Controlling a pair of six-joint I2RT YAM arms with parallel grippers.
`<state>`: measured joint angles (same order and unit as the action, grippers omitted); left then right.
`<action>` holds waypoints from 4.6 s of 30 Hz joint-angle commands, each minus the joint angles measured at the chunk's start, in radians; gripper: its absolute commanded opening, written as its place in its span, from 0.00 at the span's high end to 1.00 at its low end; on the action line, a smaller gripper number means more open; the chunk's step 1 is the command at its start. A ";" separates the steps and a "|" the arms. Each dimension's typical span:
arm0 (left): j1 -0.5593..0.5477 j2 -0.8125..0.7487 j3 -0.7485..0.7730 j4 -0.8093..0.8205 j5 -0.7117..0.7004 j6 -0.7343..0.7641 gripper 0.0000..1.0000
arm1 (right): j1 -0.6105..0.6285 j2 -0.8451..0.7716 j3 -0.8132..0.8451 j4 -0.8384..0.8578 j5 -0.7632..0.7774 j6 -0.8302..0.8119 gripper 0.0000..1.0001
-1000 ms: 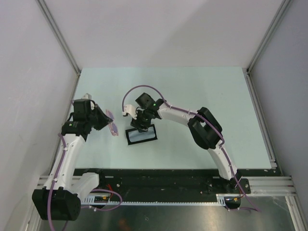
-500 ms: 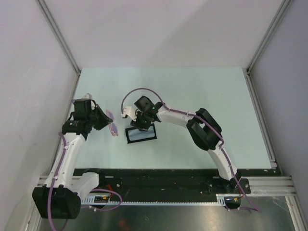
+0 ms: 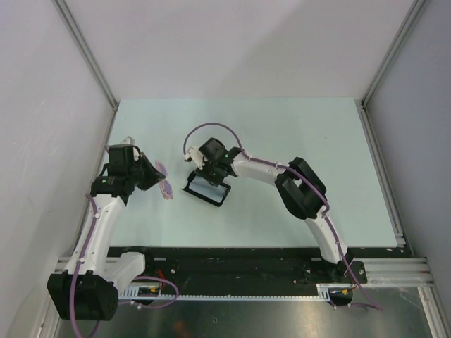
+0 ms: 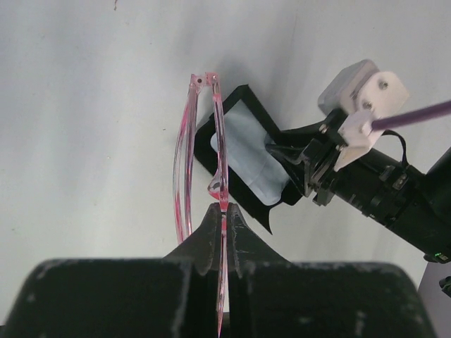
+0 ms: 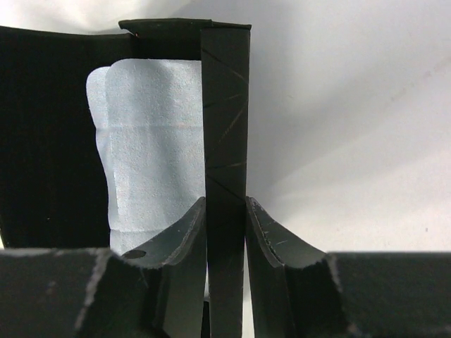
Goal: Organize the sunglasses
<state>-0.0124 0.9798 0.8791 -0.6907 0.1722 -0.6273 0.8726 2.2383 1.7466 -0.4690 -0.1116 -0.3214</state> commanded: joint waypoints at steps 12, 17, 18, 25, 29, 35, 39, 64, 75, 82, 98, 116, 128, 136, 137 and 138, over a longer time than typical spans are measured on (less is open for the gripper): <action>0.009 -0.016 0.003 0.031 0.035 0.012 0.99 | -0.026 -0.086 -0.001 -0.155 0.343 0.556 0.67; 0.009 -0.015 0.000 0.045 0.065 -0.003 1.00 | -0.001 -0.097 -0.015 -0.206 0.401 0.692 0.62; 0.009 -0.013 -0.002 0.049 0.076 -0.008 1.00 | 0.003 -0.098 -0.022 -0.209 0.408 0.712 0.60; 0.009 -0.016 -0.003 0.063 0.095 -0.014 0.99 | 0.023 -0.106 -0.030 -0.269 0.349 0.844 0.44; 0.009 -0.029 -0.015 0.065 0.099 -0.009 1.00 | 0.019 -0.161 -0.052 -0.224 0.360 0.864 0.36; 0.009 -0.040 -0.017 0.066 0.119 0.001 1.00 | 0.003 -0.236 -0.079 -0.181 0.329 0.890 0.36; 0.009 -0.021 0.003 0.071 0.153 0.011 1.00 | -0.010 -0.269 -0.124 -0.171 0.360 0.903 0.43; -0.250 0.313 0.066 0.425 0.132 -0.198 1.00 | -0.080 -0.186 -0.190 -0.125 0.233 0.849 0.66; -0.256 0.407 0.052 0.474 0.124 -0.189 1.00 | -0.024 -0.204 -0.199 -0.117 0.133 0.849 0.66; -0.284 0.482 0.050 0.529 0.190 -0.083 1.00 | -0.076 -0.264 -0.269 -0.103 0.182 0.907 0.66; -0.291 0.542 -0.124 0.792 0.270 -0.015 1.00 | -0.136 -0.388 -0.371 -0.106 0.237 0.891 0.67; -0.322 0.585 -0.140 0.830 0.171 -0.020 1.00 | -0.152 -0.398 -0.384 -0.102 0.237 0.883 0.67; -0.348 0.619 -0.149 0.873 0.181 -0.066 0.99 | -0.158 -0.393 -0.384 -0.100 0.231 0.874 0.67; -0.359 0.649 -0.146 0.895 0.188 -0.078 0.99 | -0.156 -0.394 -0.384 -0.106 0.231 0.871 0.67; -0.359 0.652 -0.147 0.898 0.188 -0.081 1.00 | -0.156 -0.396 -0.384 -0.105 0.231 0.868 0.67; -0.359 0.658 -0.147 0.902 0.187 -0.086 1.00 | -0.156 -0.394 -0.384 -0.106 0.230 0.867 0.67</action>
<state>-0.3618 1.6173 0.7315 0.1635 0.3470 -0.6857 0.7193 1.8919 1.3632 -0.5831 0.1074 0.5568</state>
